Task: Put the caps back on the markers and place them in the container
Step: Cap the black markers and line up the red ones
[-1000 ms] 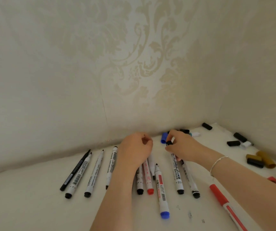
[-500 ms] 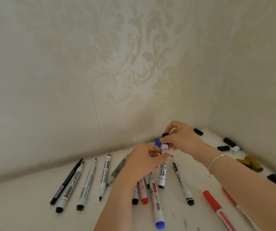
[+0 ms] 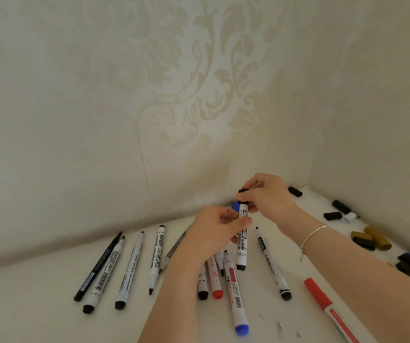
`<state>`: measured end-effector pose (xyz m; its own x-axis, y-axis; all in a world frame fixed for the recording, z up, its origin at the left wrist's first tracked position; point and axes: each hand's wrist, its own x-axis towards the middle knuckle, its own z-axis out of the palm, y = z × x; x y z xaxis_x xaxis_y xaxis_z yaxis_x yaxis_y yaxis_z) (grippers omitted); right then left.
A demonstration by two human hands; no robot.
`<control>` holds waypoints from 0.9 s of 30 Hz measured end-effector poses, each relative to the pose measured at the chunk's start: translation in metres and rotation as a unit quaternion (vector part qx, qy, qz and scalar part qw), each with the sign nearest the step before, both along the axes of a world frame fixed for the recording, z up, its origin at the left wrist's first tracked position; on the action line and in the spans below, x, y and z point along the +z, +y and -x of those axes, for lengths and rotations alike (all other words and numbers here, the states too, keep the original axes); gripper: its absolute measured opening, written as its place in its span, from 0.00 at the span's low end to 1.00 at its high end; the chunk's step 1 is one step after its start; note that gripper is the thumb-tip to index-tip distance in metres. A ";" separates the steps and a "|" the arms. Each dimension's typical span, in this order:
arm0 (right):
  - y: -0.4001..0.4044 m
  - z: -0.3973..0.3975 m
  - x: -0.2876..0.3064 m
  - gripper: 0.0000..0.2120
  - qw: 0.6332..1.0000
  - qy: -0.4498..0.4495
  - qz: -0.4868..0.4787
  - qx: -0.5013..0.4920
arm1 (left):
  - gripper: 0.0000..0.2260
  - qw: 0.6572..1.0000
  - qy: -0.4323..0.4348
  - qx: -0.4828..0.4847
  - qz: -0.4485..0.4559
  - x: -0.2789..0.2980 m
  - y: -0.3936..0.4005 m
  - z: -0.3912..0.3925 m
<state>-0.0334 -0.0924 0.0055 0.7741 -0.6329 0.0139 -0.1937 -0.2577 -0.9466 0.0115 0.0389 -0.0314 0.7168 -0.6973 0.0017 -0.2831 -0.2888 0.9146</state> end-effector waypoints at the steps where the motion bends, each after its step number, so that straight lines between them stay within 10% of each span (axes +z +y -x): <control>1: 0.000 0.000 0.000 0.05 1.000 -0.002 -0.008 0.000 | 0.09 1.000 0.000 0.000 -0.001 0.000 0.000 0.000; 13: -0.003 0.006 0.005 0.08 0.997 -0.027 -0.076 -0.002 | 0.07 0.996 -0.003 0.066 0.064 0.000 -0.006 -0.001; 27: 0.008 -0.005 -0.001 0.11 0.993 -0.012 0.060 -0.098 | 0.11 0.958 -0.230 0.171 -0.032 0.000 -0.014 0.010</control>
